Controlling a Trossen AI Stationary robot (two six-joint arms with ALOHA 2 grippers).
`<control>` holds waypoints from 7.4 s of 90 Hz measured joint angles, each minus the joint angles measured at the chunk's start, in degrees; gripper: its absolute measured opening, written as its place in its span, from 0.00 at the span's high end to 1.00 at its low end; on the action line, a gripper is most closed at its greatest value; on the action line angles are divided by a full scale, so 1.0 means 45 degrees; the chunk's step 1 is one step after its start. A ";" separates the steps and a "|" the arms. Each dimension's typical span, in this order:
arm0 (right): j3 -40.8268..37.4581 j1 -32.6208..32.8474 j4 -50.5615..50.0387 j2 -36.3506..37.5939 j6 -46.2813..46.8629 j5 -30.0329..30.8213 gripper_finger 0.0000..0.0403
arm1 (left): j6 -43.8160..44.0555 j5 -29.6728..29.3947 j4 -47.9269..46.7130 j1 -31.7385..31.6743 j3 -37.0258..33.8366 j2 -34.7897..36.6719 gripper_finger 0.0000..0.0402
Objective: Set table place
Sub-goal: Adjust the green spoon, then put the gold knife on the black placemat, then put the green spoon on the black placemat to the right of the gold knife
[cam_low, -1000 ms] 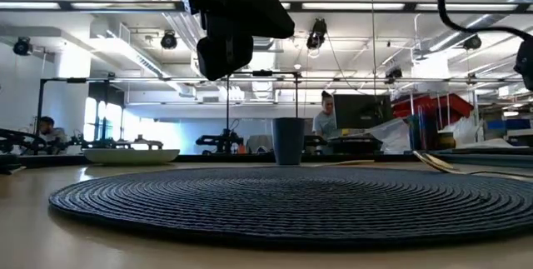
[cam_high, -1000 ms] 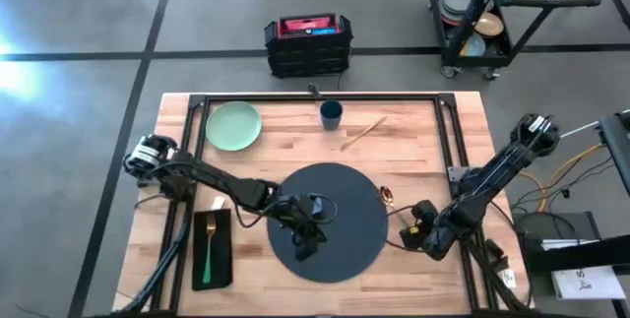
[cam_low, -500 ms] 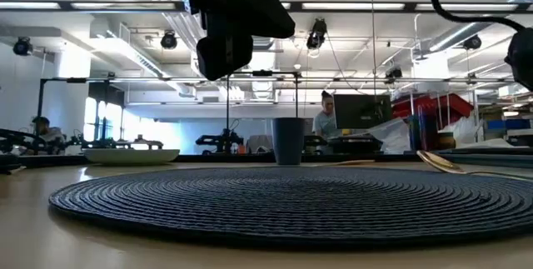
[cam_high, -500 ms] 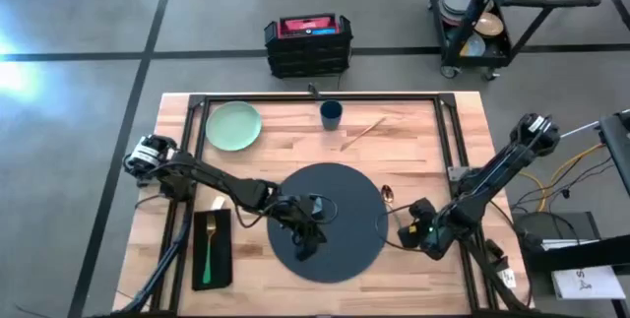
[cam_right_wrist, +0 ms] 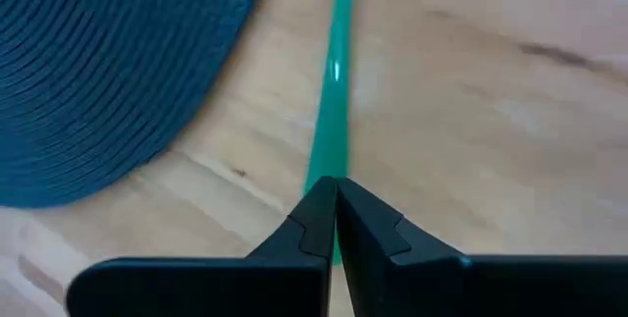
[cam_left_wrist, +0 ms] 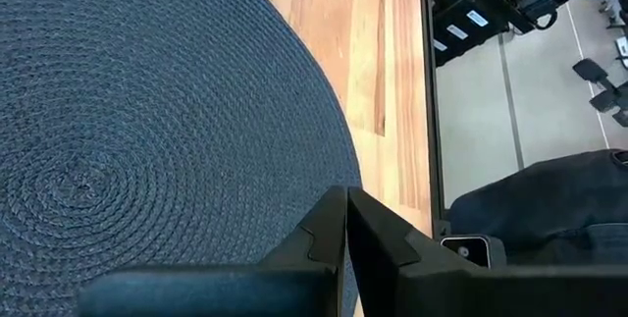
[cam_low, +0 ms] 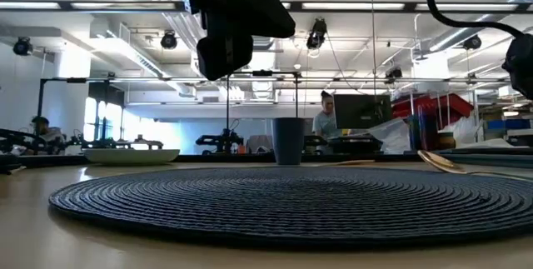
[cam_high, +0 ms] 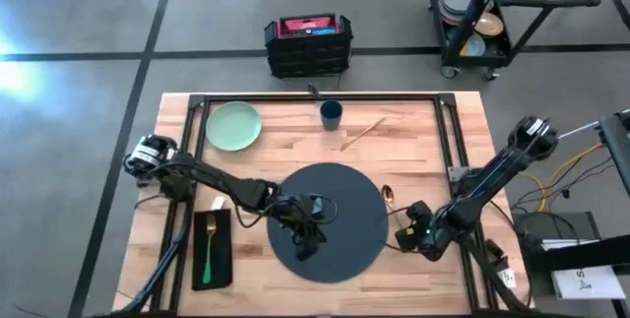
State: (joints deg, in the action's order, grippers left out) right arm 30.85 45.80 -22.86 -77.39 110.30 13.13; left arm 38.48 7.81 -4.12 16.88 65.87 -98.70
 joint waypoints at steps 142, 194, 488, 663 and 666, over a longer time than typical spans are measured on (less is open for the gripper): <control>0.9943 -1.8582 -0.6186 -0.0767 -2.2350 -0.2525 0.99 | -0.6598 0.1978 -0.1843 -0.4459 0.0000 0.0632 1.00; 1.1830 -2.0215 -0.7818 -0.6925 -3.1835 -0.4587 0.39 | -0.7115 0.1711 -0.3981 -0.4962 0.0000 0.0641 0.89; 0.1389 -0.6790 0.0592 0.3254 -0.9844 -0.3884 1.00 | -0.7407 0.5290 -0.5297 -0.5479 -0.0005 0.0622 0.94; 0.1890 -0.4662 -0.4063 0.0987 -0.5935 0.0985 0.70 | -0.0151 -0.0850 -0.1277 -0.1617 -0.1982 0.0641 0.95; 0.1890 -0.4520 -0.4058 0.0992 -0.5931 0.0988 0.66 | -0.0106 -0.0852 -0.1293 -0.1581 -0.1982 0.0641 0.95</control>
State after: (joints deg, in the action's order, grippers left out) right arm 39.35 25.46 -41.12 -72.93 83.61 17.57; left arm 38.00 3.98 -9.93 9.77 56.95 -95.81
